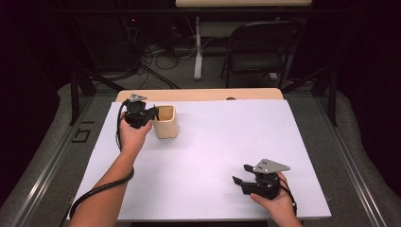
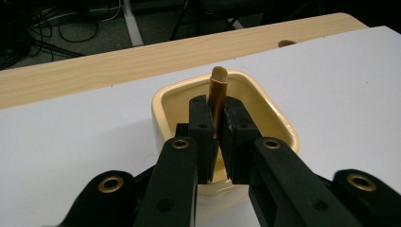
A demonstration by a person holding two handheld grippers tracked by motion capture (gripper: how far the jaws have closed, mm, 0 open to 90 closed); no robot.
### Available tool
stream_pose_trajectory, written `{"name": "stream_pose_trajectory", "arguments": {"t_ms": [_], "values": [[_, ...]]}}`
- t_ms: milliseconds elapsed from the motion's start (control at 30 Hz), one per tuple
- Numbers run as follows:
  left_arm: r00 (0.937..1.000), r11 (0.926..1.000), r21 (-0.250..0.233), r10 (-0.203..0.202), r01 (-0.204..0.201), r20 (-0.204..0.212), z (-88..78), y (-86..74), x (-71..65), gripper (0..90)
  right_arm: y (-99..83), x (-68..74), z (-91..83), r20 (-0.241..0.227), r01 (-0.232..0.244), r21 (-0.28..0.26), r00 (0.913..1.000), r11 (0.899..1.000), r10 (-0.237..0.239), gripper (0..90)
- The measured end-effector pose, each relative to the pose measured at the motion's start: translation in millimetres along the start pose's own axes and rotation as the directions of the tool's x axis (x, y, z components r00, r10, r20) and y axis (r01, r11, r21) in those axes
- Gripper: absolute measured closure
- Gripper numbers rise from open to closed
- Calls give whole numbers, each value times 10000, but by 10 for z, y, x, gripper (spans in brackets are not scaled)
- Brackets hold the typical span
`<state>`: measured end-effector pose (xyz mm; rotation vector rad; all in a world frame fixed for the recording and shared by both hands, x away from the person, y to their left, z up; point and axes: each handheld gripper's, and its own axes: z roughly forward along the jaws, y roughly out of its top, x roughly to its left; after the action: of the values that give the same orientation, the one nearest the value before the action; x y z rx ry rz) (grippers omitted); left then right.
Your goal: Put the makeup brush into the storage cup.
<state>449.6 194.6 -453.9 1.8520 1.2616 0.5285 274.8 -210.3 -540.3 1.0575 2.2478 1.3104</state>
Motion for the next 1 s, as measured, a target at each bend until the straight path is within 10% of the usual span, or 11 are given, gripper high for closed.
{"name": "stream_pose_trajectory", "arguments": {"t_ms": [567,767,1000], "values": [[10000,9999,-138,-18,18,48,2,-22,17,826,2,0,-6,-6,12,20,10000,10000,-12,368],[9999,9932,-1166,78,-66,99,-3,-46,28,462,3,-1,-9,4,4,1,10000,10000,-4,369],[9999,9909,-1333,166,-167,-21,-11,-88,70,334,4,3,-9,37,34,1,10000,10000,-34,369]]}}
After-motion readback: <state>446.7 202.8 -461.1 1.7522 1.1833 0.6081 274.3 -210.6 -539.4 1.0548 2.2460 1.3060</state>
